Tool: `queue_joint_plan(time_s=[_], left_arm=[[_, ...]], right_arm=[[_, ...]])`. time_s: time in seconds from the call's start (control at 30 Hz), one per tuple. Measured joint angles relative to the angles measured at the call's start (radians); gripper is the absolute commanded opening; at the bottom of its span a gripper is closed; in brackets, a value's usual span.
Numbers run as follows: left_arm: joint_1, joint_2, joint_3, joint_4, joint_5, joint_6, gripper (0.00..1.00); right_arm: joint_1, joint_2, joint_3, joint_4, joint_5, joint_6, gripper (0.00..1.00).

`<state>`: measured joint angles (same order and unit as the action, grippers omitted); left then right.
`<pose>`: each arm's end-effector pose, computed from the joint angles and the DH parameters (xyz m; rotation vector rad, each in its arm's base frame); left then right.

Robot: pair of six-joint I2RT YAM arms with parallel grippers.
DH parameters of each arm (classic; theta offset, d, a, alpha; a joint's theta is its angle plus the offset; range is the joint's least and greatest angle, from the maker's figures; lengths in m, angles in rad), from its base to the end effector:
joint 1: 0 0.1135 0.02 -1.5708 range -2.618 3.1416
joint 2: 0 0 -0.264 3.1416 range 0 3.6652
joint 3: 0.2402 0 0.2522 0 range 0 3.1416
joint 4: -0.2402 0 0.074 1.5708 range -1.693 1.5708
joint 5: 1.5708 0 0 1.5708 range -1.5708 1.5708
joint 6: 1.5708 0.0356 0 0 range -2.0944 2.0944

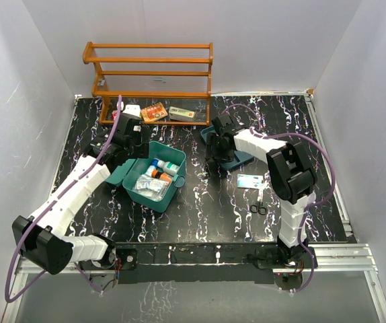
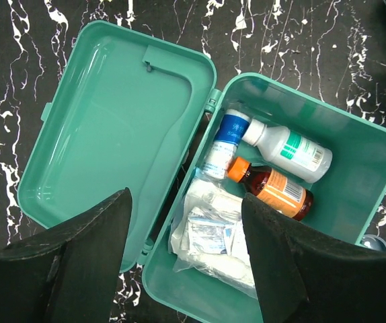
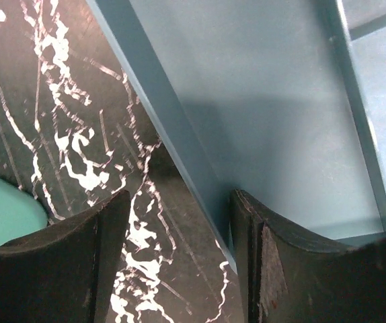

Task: Organize the medicine kit

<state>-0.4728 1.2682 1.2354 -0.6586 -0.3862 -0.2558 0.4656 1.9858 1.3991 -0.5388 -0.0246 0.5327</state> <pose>0.2470 -0.1113 0.3492 0.0370 2.2025 0.0331 0.3667 0.1852 0.1705 0.0844 2.7424 0.3270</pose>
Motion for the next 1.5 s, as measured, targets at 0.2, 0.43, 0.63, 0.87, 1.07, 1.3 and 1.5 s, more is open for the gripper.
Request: queue_joint_plan(time_s=[0.2,0.43,0.63,0.87,1.07,1.3,1.5], left_arm=[[0.000,-0.011,0.000,0.007,0.012,-0.010,0.66],[0.001,-0.011,0.001,0.012,0.018,-0.007,0.67],[0.005,-0.013,0.002,0.029,0.038,-0.007,0.72],[0.009,-0.056,0.002,0.035,0.069,-0.010,0.76],[0.013,-0.112,-0.002,0.071,0.117,-0.017,0.82],[0.013,-0.118,-0.024,0.105,0.193,-0.026,0.81],[0.013,-0.117,-0.028,0.112,0.234,-0.041,0.81]], right_arm=[[0.026,-0.038,-0.056,-0.003,-0.107,0.029,0.56],[0.056,-0.118,-0.128,-0.023,-0.194,0.108,0.50],[0.044,-0.266,-0.132,-0.041,-0.044,0.150,0.48],[-0.047,-0.531,-0.245,-0.087,0.218,0.224,0.46],[-0.208,-0.591,-0.340,-0.201,0.381,0.237,0.46],[-0.385,-0.583,-0.380,-0.243,0.433,0.227,0.20],[-0.455,-0.536,-0.392,-0.238,0.434,0.228,0.23]])
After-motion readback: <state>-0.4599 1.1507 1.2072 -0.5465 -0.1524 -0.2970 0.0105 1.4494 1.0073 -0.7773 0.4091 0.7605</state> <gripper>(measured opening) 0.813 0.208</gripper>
